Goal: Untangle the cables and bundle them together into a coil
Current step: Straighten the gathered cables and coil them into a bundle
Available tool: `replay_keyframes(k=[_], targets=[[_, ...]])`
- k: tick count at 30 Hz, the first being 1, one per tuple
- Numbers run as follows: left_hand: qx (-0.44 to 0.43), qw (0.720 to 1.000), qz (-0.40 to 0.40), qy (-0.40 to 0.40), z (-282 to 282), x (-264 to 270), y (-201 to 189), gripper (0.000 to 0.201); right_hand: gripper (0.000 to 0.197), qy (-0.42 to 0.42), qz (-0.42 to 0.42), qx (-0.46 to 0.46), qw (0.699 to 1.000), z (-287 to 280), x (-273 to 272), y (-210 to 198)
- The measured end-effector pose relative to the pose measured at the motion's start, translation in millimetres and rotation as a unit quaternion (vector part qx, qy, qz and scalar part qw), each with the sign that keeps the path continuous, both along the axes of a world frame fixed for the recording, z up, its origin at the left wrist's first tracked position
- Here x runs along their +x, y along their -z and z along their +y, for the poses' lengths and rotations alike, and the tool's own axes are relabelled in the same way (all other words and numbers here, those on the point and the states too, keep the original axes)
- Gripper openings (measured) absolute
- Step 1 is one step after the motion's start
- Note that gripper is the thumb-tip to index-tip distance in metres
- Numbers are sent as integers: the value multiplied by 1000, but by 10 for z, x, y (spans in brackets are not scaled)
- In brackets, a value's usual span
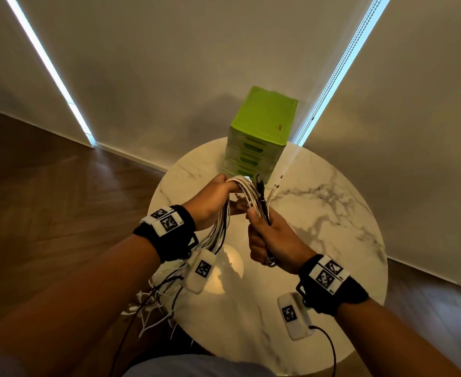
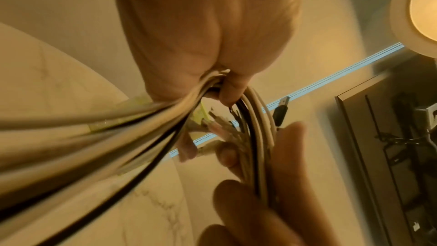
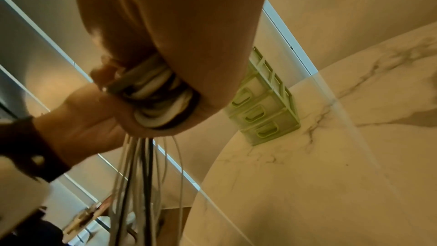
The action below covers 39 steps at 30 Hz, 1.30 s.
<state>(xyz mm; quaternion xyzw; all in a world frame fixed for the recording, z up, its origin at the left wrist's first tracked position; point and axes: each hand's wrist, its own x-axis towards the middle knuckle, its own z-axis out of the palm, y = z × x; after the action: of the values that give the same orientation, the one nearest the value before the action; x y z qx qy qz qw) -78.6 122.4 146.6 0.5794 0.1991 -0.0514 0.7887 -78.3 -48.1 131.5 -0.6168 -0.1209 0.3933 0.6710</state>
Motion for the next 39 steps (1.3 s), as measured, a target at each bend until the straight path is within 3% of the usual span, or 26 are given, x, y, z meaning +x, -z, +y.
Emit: replay_keyframes(k=[4, 7, 11, 15, 16, 20, 21, 26, 28, 32, 39], targets=[[-24, 999, -2, -39, -69, 53, 26, 10, 12, -6, -102, -64, 993, 19, 70, 120], [-35, 997, 2, -68, -139, 69, 43, 8, 27, -27, -186, -113, 976, 98, 82, 169], [-72, 994, 7, -84, -192, 69, 71, 14, 50, -35, -163, -129, 978, 159, 108, 247], [-112, 990, 3, -87, -182, 54, 38, 15, 14, -44, -145, -106, 983, 166, 147, 222], [-122, 989, 1, -86, -171, 55, 29, 15, 15, -43, -137, -101, 984, 175, 162, 204], [-140, 988, -18, -62, -108, 64, -26, 20, 66, -10, -161, -113, 980, 212, 287, 246], [-142, 988, -27, -60, -101, 67, -31, 21, 66, -13, -160, -119, 980, 221, 295, 235], [-173, 983, -40, -53, -99, 79, -9, 19, 5, -12, -112, -127, 985, 287, 225, 239], [-185, 980, -46, -53, -85, 89, -19, 20, 6, 2, -111, -111, 988, 314, 195, 257], [-211, 976, -48, -30, -18, 152, -34, 47, 14, 2, -100, -57, 993, 352, 194, 207], [-56, 991, -72, 101, 191, 122, 9, 55, 21, 137, 44, 71, 987, 332, 241, 154]])
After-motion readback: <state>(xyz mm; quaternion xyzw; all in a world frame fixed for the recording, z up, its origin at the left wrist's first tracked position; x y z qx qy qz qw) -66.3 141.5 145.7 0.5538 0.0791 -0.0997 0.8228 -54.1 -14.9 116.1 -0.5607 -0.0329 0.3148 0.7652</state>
